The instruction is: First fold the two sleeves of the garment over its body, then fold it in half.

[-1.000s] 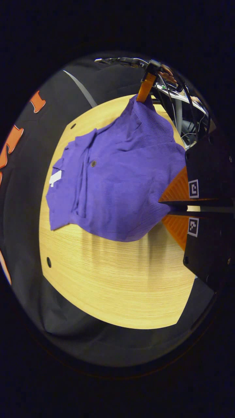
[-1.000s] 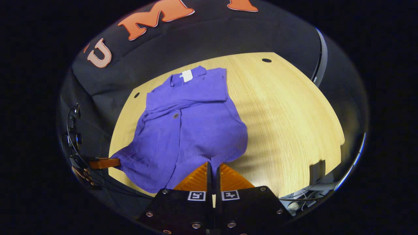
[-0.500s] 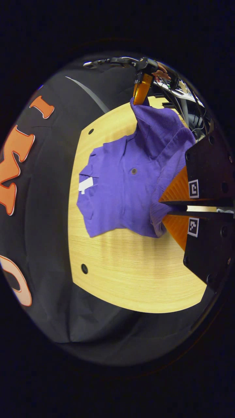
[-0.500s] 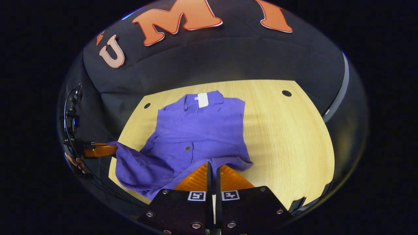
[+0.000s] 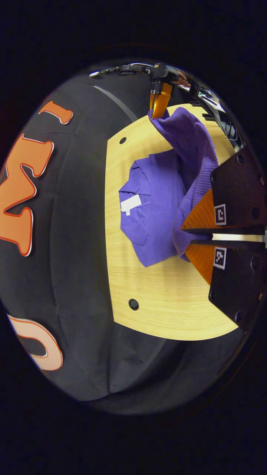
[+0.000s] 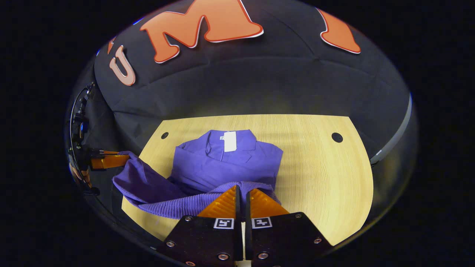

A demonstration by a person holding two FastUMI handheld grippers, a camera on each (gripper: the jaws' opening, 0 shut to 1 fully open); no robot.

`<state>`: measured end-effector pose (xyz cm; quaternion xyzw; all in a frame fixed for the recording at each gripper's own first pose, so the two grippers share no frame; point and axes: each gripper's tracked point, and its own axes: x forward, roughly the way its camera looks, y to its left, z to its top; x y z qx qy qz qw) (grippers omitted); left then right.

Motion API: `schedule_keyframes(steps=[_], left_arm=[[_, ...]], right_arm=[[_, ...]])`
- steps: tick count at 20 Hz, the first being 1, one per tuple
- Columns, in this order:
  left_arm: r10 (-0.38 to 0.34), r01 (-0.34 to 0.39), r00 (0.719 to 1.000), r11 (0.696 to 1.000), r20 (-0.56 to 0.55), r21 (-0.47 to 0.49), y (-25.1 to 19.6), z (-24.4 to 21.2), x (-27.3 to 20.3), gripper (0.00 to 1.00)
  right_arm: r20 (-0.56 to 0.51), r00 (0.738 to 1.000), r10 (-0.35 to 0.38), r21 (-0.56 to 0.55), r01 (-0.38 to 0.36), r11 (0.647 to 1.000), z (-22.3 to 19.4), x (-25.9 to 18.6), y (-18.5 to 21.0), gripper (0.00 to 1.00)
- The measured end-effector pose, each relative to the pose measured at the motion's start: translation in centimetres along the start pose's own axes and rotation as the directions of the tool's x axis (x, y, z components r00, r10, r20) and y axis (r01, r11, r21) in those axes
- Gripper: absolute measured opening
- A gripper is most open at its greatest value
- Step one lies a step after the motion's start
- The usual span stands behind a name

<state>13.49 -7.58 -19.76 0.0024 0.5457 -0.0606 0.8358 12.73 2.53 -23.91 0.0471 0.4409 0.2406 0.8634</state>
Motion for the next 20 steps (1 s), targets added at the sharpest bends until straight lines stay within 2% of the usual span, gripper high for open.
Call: schedule_keyframes(steps=[4,7,9,11,12,13,14,15,16,17,18,20], left_arm=[[0.049,-0.048,0.998,0.999,-0.031,0.024,0.8,3.4,3.7,0.07],[0.106,-0.106,0.994,0.994,-0.007,0.022,2.1,6.5,6.6,0.07],[0.180,-0.182,0.983,0.983,0.041,0.031,3.8,9.1,7.9,0.11],[0.256,-0.263,0.961,0.963,0.108,0.052,5.3,11.1,8.1,0.17],[0.268,-0.276,0.955,0.960,0.130,0.052,5.3,11.6,8.0,0.36],[0.270,-0.278,0.952,0.960,0.144,0.041,5.1,11.8,7.8,0.51],[0.264,-0.271,0.953,0.962,0.149,0.028,4.6,11.8,7.6,0.49],[0.264,-0.270,0.952,0.963,0.153,0.018,4.5,11.6,7.4,0.57],[0.261,-0.266,0.951,0.964,0.164,0.009,4.4,11.7,7.0,0.62],[0.260,-0.265,0.948,0.964,0.184,0.001,4.4,11.8,6.1,0.89],[0.264,-0.269,0.942,0.963,0.208,-0.001,4.4,12.1,5.2,0.94],[0.265,-0.274,0.929,0.962,0.258,-0.001,4.1,12.8,3.1,0.92]], right_arm=[[-0.044,0.999,-0.010,-0.010,0.010,1.000,2.7,4.3,-1.8,0.03],[-0.043,0.998,-0.034,0.000,0.034,0.999,5.0,7.4,-3.5,0.03],[-0.007,0.998,-0.055,-0.004,0.055,0.998,7.2,8.5,-4.5,0.08],[0.039,0.998,-0.057,0.004,0.057,0.998,9.2,9.0,-4.9,0.21],[0.070,0.996,-0.061,0.005,0.061,0.998,10.1,8.9,-5.3,0.27],[0.094,0.993,-0.071,0.000,0.071,0.997,10.7,8.9,-5.7,0.42],[0.113,0.990,-0.080,-0.002,0.081,0.997,11.2,8.6,-6.1,0.54],[0.128,0.988,-0.089,-0.003,0.090,0.996,11.5,8.1,-6.3,0.49],[0.137,0.986,-0.094,-0.006,0.095,0.995,11.6,7.7,-6.6,0.68],[0.150,0.983,-0.102,-0.013,0.105,0.994,11.8,7.0,-6.9,0.73],[0.170,0.979,-0.112,-0.023,0.117,0.993,12.2,6.3,-7.0,0.81],[0.218,0.966,-0.136,-0.039,0.148,0.988,12.9,4.4,-7.4,0.91]])
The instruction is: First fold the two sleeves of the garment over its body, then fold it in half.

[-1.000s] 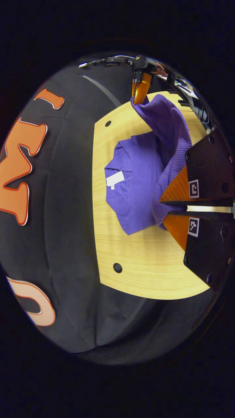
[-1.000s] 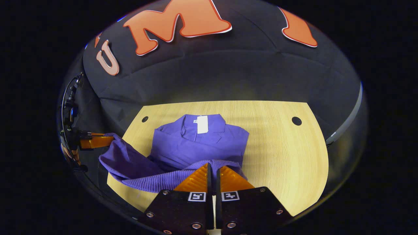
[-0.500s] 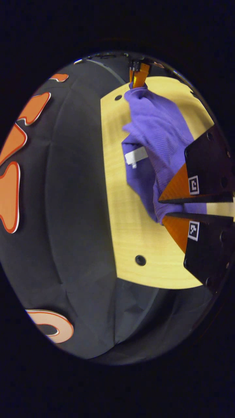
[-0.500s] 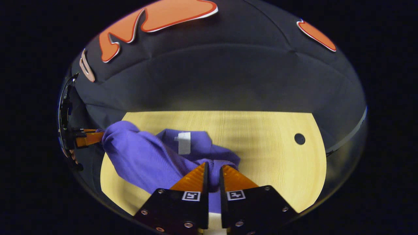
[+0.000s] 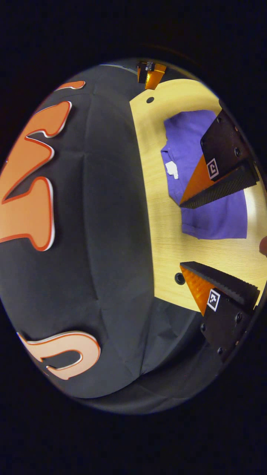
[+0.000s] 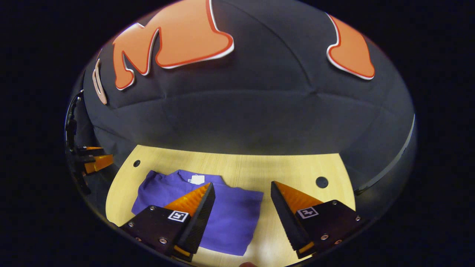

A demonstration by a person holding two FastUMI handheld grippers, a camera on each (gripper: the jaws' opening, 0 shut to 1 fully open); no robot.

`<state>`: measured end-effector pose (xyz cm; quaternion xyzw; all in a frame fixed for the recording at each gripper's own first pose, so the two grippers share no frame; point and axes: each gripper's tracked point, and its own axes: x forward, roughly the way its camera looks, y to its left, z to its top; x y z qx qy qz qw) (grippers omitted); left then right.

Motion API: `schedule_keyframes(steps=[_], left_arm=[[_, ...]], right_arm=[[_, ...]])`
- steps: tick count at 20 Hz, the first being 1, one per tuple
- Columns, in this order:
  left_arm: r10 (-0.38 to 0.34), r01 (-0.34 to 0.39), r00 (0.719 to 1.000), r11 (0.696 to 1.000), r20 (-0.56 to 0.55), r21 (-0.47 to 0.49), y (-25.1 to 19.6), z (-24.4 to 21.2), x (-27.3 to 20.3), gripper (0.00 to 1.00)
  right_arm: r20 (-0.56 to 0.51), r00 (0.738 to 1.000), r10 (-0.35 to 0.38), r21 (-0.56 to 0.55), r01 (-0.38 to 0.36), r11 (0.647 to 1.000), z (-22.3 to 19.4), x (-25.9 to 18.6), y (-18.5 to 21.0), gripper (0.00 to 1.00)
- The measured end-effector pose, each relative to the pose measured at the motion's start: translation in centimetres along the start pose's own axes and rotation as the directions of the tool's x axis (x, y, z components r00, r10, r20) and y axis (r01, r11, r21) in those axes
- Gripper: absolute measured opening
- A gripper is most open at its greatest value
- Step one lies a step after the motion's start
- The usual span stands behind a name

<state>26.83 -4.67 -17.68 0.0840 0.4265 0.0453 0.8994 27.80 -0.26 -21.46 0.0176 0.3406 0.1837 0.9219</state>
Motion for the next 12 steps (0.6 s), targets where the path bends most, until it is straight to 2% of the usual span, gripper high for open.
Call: schedule_keyframes(steps=[3,7,12], left_arm=[[-0.011,0.012,0.997,1.000,0.074,-0.012,-0.2,1.5,-2.8,0.94],[-0.033,0.043,0.984,0.998,0.175,-0.052,0.1,3.0,-8.0,0.99],[-0.045,0.083,0.935,0.992,0.351,-0.093,0.4,5.0,-15.8,0.99]], right_arm=[[0.078,0.996,-0.031,-0.008,0.032,0.999,1.9,-3.0,0.1,0.96],[0.203,0.978,-0.045,-0.021,0.050,0.999,4.6,-8.0,0.9,0.96],[0.338,0.939,-0.062,-0.035,0.078,0.996,6.5,-14.6,2.7,0.95]])
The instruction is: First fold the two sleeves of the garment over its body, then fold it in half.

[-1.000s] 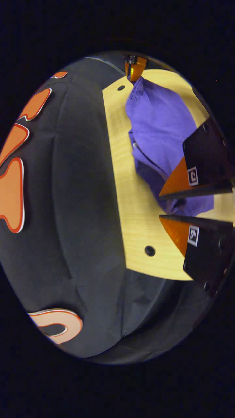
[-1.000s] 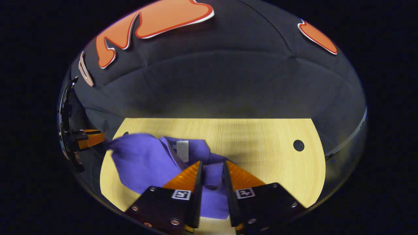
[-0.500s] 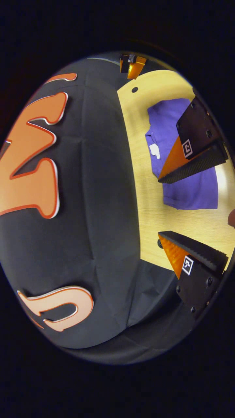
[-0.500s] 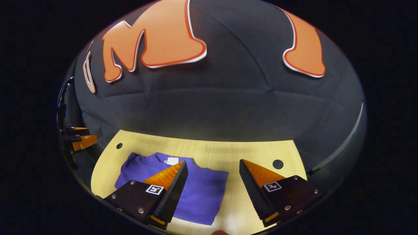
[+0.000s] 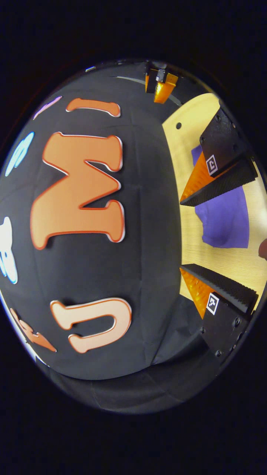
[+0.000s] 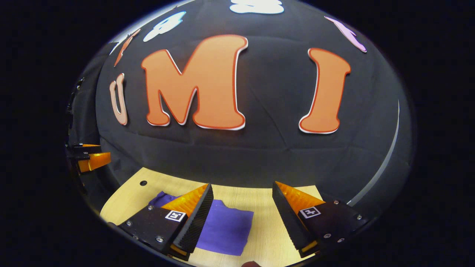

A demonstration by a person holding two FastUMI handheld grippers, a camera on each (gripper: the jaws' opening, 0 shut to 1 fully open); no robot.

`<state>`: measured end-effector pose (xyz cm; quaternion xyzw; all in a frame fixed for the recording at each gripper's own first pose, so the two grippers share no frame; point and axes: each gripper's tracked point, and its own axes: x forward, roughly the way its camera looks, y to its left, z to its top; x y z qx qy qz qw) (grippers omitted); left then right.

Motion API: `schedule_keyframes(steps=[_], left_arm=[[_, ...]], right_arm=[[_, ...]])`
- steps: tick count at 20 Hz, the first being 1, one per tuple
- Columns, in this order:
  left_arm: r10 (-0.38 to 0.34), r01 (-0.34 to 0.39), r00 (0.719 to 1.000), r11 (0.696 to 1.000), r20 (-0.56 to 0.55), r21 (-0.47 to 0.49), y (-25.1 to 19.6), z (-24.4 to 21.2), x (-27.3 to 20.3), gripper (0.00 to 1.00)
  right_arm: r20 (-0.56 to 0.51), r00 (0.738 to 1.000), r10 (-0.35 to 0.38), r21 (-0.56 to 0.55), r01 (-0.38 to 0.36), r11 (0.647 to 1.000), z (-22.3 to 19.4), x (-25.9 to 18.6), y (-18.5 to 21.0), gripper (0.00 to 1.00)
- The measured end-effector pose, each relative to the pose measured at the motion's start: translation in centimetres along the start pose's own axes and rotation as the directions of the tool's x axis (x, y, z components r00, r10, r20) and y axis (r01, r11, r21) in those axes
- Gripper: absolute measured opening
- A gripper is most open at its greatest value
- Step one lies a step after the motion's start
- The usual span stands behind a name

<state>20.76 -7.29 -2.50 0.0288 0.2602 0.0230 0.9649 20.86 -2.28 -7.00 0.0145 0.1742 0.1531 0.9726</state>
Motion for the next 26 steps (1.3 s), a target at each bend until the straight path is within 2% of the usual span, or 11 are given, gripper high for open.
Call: schedule_keyframes(steps=[2,3,6,8,9,10,14,20,22,23,26], left_arm=[[-0.001,0.002,0.997,1.000,0.077,-0.018,0.2,1.4,-2.9,1.00],[-0.004,0.007,0.993,1.000,0.114,-0.023,0.3,2.0,-4.4,0.98],[-0.042,0.050,0.977,0.998,0.208,-0.033,-0.1,2.6,-8.7,0.98],[-0.055,0.066,0.967,0.997,0.248,-0.039,-0.2,1.7,-10.7,0.98],[-0.054,0.066,0.964,0.997,0.259,-0.039,-0.3,1.0,-11.6,0.98],[-0.048,0.060,0.961,0.997,0.271,-0.037,-0.3,0.4,-12.6,0.98],[-0.042,0.072,0.940,0.995,0.339,-0.076,-0.5,-1.7,-16.2,0.98],[-0.019,0.058,0.932,0.994,0.362,-0.098,0.4,-5.0,-20.3,0.97],[-0.019,0.054,0.932,0.995,0.363,-0.088,0.5,-6.3,-20.9,1.00],[-0.017,0.049,0.932,0.996,0.362,-0.078,0.4,-6.9,-21.0,0.97],[-0.011,0.033,0.931,0.998,0.364,-0.052,0.6,-8.3,-21.9,0.97]], right_arm=[[0.066,0.998,-0.005,-0.002,0.005,1.000,1.8,-2.4,0.7,0.95],[0.104,0.995,-0.005,-0.006,0.005,1.000,2.6,-3.8,1.3,1.00],[0.143,0.989,0.043,0.015,-0.046,0.999,2.3,-8.9,2.7,0.95],[0.177,0.982,0.063,0.020,-0.067,0.998,1.8,-11.1,3.9,0.95],[0.199,0.978,0.055,0.009,-0.058,0.998,1.7,-11.7,4.3,1.00],[0.220,0.974,0.047,-0.005,-0.047,0.999,1.6,-12.4,4.4,0.95],[0.273,0.961,0.041,-0.018,-0.037,0.999,0.9,-15.6,5.6,0.95],[0.276,0.961,0.032,0.007,-0.036,0.999,-1.5,-18.1,7.3,0.95],[0.273,0.961,0.036,0.003,-0.038,0.999,-2.3,-18.8,7.9,0.95],[0.275,0.961,0.041,-0.003,-0.042,0.999,-2.6,-19.0,8.4,0.95],[0.270,0.962,0.041,-0.014,-0.039,0.999,-3.7,-19.7,9.1,0.95]])
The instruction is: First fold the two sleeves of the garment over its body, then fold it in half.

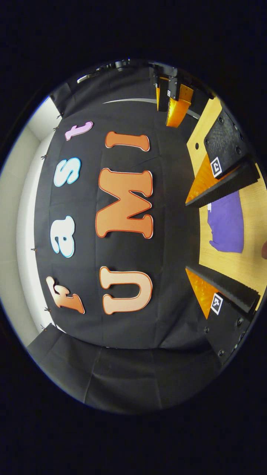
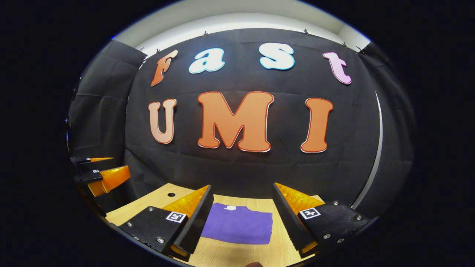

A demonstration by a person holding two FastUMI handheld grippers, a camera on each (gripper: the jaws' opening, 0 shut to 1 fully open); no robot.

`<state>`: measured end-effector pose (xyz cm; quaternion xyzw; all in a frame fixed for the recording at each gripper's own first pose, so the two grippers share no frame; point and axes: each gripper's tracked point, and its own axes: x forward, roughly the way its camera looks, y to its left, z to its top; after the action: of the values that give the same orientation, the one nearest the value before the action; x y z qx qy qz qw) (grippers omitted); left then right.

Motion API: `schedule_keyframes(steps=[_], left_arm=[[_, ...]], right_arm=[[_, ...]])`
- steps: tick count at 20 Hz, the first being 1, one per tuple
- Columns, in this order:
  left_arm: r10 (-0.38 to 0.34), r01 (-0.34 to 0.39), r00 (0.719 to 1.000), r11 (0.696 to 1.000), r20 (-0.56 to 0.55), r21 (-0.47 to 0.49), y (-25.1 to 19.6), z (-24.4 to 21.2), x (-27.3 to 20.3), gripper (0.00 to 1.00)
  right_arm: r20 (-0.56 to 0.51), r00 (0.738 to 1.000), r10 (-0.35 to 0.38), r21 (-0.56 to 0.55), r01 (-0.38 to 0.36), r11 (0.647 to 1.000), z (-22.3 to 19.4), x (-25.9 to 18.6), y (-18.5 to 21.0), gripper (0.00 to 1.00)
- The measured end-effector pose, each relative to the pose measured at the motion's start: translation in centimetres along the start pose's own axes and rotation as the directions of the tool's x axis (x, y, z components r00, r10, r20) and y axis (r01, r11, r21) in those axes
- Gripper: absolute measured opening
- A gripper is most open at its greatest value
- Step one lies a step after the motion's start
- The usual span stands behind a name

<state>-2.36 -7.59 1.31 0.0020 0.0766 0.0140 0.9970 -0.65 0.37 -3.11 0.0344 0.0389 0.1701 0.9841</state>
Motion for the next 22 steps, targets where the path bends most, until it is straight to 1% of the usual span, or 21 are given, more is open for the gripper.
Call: schedule_keyframes(steps=[4,8,13,17,19,20,21,22], left_arm=[[-0.008,0.007,1.000,1.000,0.024,0.013,0.6,-0.2,-1.4,0.97],[-0.016,0.015,0.999,1.000,0.036,0.022,1.2,-0.2,-2.2,0.97],[-0.065,0.064,0.997,0.998,0.049,0.015,1.1,-0.6,-2.5,0.97],[-0.096,0.096,0.994,0.995,0.046,0.005,0.7,-0.8,-2.7,0.97],[-0.095,0.094,0.995,0.996,0.040,0.005,0.8,-0.8,-2.5,0.97],[-0.092,0.092,0.995,0.996,0.037,0.005,0.8,-0.7,-2.5,1.00],[-0.098,0.098,0.994,0.995,0.041,0.003,0.5,-0.5,-2.5,1.00],[-0.102,0.102,0.994,0.995,0.044,0.005,0.2,-0.2,-2.5,0.97]], right_arm=[[-0.011,1.000,0.008,0.003,-0.008,1.000,-0.4,-1.0,1.0,0.95],[0.014,1.000,0.005,-0.005,-0.005,1.000,0.1,-1.9,1.7,0.95],[0.002,1.000,-0.031,-0.013,0.031,0.999,-0.2,-3.4,2.4,0.95],[-0.012,0.999,-0.038,-0.019,0.038,0.999,-0.1,-4.6,2.9,0.95],[-0.010,0.999,-0.045,-0.039,0.045,0.998,0.1,-5.2,2.9,0.95],[-0.003,0.999,-0.048,-0.044,0.048,0.998,0.3,-5.6,2.8,0.95],[0.005,0.999,-0.042,-0.044,0.042,0.998,0.4,-5.7,2.8,0.95],[0.012,0.999,-0.039,-0.041,0.040,0.998,0.4,-5.8,2.7,0.95]])
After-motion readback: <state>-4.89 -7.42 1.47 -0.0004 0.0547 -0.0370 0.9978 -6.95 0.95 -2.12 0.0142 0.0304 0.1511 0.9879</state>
